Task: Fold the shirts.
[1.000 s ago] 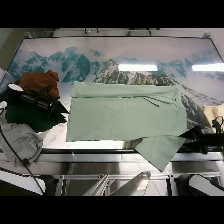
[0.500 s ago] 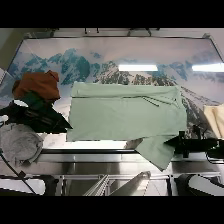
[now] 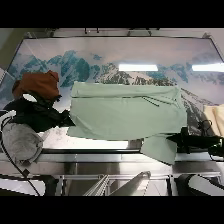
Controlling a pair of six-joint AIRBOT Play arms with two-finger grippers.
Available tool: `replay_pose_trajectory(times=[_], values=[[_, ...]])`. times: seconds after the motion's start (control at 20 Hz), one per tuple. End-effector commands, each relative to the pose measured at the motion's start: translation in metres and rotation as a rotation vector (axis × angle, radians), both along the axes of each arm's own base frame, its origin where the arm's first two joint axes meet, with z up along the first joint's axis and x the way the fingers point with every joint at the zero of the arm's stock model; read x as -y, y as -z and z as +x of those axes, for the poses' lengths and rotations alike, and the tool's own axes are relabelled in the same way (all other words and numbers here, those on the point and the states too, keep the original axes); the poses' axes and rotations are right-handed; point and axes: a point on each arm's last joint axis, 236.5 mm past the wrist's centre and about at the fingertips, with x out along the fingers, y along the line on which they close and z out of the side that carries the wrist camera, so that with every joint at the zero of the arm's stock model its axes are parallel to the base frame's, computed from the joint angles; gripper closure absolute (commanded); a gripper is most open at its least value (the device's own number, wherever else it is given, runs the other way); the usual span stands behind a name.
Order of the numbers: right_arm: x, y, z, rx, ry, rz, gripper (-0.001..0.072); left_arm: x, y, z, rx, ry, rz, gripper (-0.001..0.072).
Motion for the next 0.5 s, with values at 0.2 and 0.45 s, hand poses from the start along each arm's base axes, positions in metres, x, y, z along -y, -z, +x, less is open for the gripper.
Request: replay_pose_trajectory(times=[0.2,0.45], values=[[-0.004,-0.146,0.069,0.393,0.039,0.180,0.0686,-0.026,-0.064,0.037,0.130,-0.179,-0.159,0.0682],[-0.002,-0.161,0.165,0.551,-0.021,0.035,0.0686,-0.006,-0.119,0.111,0.347,-0.141,-0.224,0.0682]])
